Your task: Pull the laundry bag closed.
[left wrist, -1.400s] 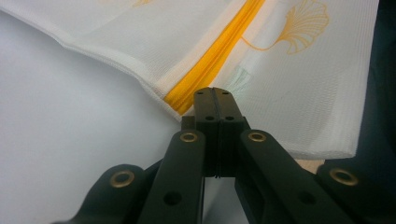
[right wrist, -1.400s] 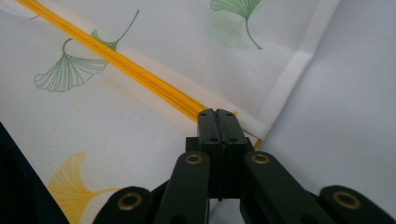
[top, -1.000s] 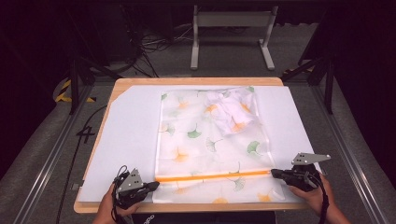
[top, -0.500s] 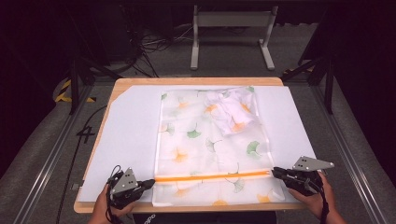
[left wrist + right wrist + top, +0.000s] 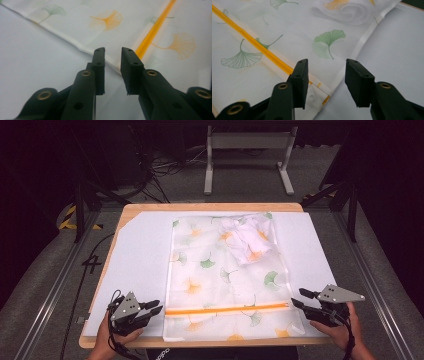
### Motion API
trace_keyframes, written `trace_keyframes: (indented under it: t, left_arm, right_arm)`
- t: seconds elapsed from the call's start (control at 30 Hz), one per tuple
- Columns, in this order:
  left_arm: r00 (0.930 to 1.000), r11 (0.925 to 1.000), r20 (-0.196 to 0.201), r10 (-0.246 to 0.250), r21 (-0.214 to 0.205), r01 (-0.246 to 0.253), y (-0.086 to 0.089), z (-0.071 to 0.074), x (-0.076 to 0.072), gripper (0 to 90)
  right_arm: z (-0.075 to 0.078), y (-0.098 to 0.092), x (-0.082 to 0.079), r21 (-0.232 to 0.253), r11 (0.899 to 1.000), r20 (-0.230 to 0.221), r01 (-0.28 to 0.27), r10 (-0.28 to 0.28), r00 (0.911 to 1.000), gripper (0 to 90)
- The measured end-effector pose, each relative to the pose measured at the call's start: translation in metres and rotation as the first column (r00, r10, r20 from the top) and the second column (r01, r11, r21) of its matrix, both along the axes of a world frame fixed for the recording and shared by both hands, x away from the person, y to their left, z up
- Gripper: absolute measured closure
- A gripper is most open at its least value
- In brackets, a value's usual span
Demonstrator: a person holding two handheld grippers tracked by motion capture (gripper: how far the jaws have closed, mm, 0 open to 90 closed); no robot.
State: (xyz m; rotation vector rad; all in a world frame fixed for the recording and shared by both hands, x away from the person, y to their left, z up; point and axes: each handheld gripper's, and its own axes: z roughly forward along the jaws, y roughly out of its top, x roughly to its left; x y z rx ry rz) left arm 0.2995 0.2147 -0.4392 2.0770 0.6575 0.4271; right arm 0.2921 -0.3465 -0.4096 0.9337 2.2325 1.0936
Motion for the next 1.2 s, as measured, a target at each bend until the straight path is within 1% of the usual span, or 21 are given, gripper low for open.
trace_keyframes:
  t: [0.03, 0.07, 0.13, 0.27, 0.3, 0.4, 0.47, 0.5, 0.63, 0.67, 0.73, 0.83, 0.93, 0.97, 1.0, 1.03, 1.07, 1.1, 1.13, 1.17, 1.2]
  left_arm:
    - [1.0, 1.0, 0.0, 0.0, 0.0, 0.0, 0.0, 0.0, 0.0, 69.2]
    - [1.0, 1.0, 0.005, 0.007, -0.002, -0.007, 0.0, 0.001, 0.001, 69.2]
    - [0.9987, 0.9987, 0.027, 0.044, 0.023, -0.045, 0.001, 0.002, 0.003, 61.8]
    - [0.9959, 0.9946, 0.043, 0.08, 0.063, -0.082, 0.002, 0.001, 0.01, 52.5]
    - [0.9945, 0.9932, 0.056, 0.089, 0.071, -0.093, 0.003, 0.001, 0.013, 51.2]
    - [0.9913, 0.9899, 0.054, 0.12, 0.069, -0.124, 0.005, 0.0, 0.019, 42.8]
    - [0.9905, 0.9893, 0.057, 0.125, 0.068, -0.129, 0.007, 0.0, 0.021, 38.5]
    - [0.9883, 0.9864, 0.062, 0.139, 0.079, -0.144, 0.008, 0.0, 0.023, 35.5]
    - [0.9846, 0.9843, 0.064, 0.163, 0.058, -0.166, 0.011, 0.0, 0.027, 24.6]
    - [0.9824, 0.9828, 0.064, 0.175, 0.048, -0.179, 0.014, -0.001, 0.029, 24.6]
    - [0.9807, 0.9822, 0.062, 0.185, 0.019, -0.187, 0.018, -0.002, 0.031, 19.3]
    - [0.9797, 0.9811, 0.053, 0.193, -0.017, -0.193, 0.025, -0.004, 0.035, 16.1]
    - [0.9765, 0.9762, 0.046, 0.21, -0.063, -0.207, 0.033, -0.007, 0.037, 14.2]
    - [0.9757, 0.9734, 0.037, 0.216, -0.086, -0.212, 0.035, -0.008, 0.037, 13.4]
    - [0.9723, 0.9685, 0.031, 0.232, -0.1, -0.228, 0.037, -0.01, 0.036, 12.3]
    - [0.9695, 0.9658, 0.037, 0.242, -0.104, -0.237, 0.039, -0.011, 0.036, 11.7]
    - [0.9668, 0.9591, 0.027, 0.254, -0.136, -0.248, 0.042, -0.012, 0.034, 11.4]
    - [0.9663, 0.9529, 0.017, 0.257, -0.171, -0.25, 0.045, -0.013, 0.032, 11.0]
    - [0.9648, 0.9473, 0.002, 0.263, -0.19, -0.258, 0.048, -0.015, 0.03, 11.1]
    - [0.9636, 0.945, -0.003, 0.267, -0.195, -0.263, 0.05, -0.016, 0.028, 11.2]
    - [0.9614, 0.9409, -0.002, 0.275, -0.205, -0.27, 0.051, -0.016, 0.028, 11.3]
  right_arm:
    - [0.0, 0.0, 0.0, 0.0, 1.0, 0.0, 0.0, 0.0, 1.0, 51.6]
    - [0.001, 0.0, 0.002, -0.012, 1.0, 0.013, 0.009, -0.009, 0.9999, 48.8]
    - [0.002, -0.001, 0.004, -0.023, 1.0, 0.022, 0.005, -0.005, 0.9998, 46.8]
    - [0.004, -0.004, 0.01, -0.051, 0.998, 0.054, 0.026, -0.023, 0.9983, 39.5]
    - [0.004, -0.005, 0.012, -0.048, 0.998, 0.058, 0.033, -0.03, 0.9978, 37.6]
    - [0.005, -0.011, 0.019, -0.038, 0.998, 0.07, 0.052, -0.049, 0.9964, 33.4]
    - [0.006, -0.014, 0.024, -0.038, 0.997, 0.077, 0.062, -0.059, 0.9953, 31.3]
    - [0.006, -0.015, 0.026, -0.039, 0.997, 0.084, 0.066, -0.063, 0.9944, 30.8]
    - [0.005, -0.021, 0.036, -0.032, 0.996, 0.085, 0.082, -0.079, 0.9932, 27.9]
    - [0.004, -0.024, 0.038, -0.031, 0.995, 0.091, 0.09, -0.087, 0.992, 27.1]
    - [0.002, -0.028, 0.043, -0.023, 0.994, 0.1, 0.104, -0.101, 0.9899, 24.1]
    - [-0.003, -0.035, 0.045, 0.001, 0.992, 0.107, 0.125, -0.125, 0.9865, 21.2]
    - [-0.007, -0.04, 0.046, 0.01, 0.989, 0.113, 0.145, -0.146, 0.9828, 19.0]
    - [-0.009, -0.042, 0.046, 0.017, 0.985, 0.11, 0.171, -0.172, 0.979, 18.3]
    - [-0.012, -0.044, 0.045, 0.028, 0.978, 0.115, 0.207, -0.209, 0.9711, 17.8]
    - [-0.015, -0.048, 0.043, 0.057, 0.969, 0.118, 0.24, -0.245, 0.9623, 15.7]
    - [-0.018, -0.051, 0.042, 0.068, 0.966, 0.113, 0.248, -0.254, 0.9605, 15.2]
    - [-0.02, -0.055, 0.04, 0.061, 0.962, 0.113, 0.265, -0.27, 0.9561, 15.3]
    - [-0.021, -0.058, 0.038, 0.056, 0.958, 0.128, 0.282, -0.287, 0.9495, 15.3]
    - [-0.022, -0.061, 0.035, 0.075, 0.954, 0.127, 0.292, -0.299, 0.9457, 15.3]
    - [-0.023, -0.064, 0.033, 0.098, 0.95, 0.113, 0.297, -0.307, 0.9449, 15.1]
